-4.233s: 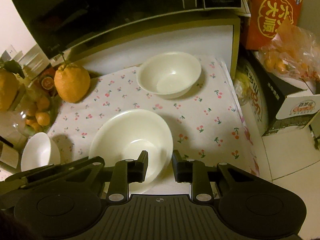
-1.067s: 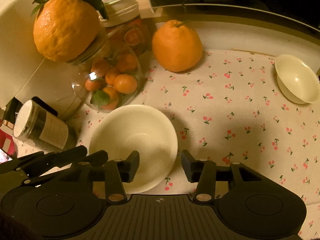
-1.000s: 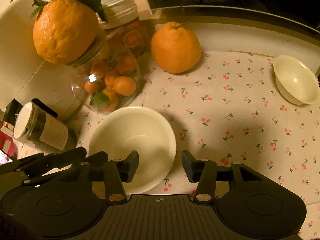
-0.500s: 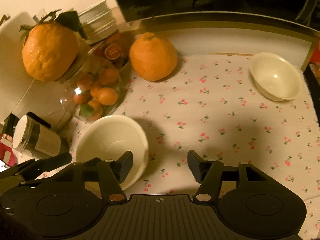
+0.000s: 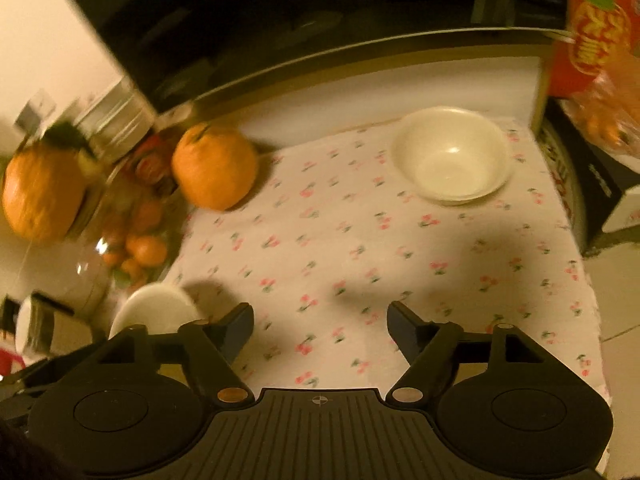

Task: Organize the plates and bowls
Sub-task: 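Move both grippers to the small cream bowl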

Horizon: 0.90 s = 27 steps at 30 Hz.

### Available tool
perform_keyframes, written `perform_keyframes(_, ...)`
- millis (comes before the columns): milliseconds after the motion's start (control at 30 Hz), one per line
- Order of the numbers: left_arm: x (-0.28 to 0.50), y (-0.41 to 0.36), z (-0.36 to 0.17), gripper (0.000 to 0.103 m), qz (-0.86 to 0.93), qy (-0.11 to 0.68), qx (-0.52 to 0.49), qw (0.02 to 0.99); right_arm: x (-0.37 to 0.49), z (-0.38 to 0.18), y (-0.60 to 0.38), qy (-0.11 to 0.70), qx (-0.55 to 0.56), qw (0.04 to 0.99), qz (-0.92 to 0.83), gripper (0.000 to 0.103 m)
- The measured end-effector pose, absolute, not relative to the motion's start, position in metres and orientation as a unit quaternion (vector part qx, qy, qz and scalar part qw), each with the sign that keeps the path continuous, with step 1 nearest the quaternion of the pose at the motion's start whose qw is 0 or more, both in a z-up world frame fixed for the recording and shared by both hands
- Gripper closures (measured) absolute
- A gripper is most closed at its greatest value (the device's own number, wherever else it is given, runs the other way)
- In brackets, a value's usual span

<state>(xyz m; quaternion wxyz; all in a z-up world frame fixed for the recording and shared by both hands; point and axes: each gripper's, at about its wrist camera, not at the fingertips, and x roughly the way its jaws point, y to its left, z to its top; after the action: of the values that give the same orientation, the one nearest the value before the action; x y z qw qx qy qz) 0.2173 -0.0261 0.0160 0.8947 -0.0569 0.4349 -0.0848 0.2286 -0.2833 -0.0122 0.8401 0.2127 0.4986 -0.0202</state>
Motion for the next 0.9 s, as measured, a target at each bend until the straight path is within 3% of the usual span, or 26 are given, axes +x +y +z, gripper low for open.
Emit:
perform_keyframes(300,0.245,-0.076,0.032,0.008,-0.117,0.415,-0.040,0.901,0.223,-0.026,-0.355,0.444,0.295,0.843,-0.069,0.026)
perform_keyframes(700,0.301,-0.125,0.013,0.008,-0.162,0.396,-0.052,0.902,0.225,-0.065,-0.406,0.385,0.394,0.831,-0.085,0.026)
perform_keyframes(900,0.323,-0.145,0.001,0.016,-0.188,0.378,-0.045,0.906,0.227,-0.077,-0.423,0.329,0.444,0.828,-0.093,0.030)
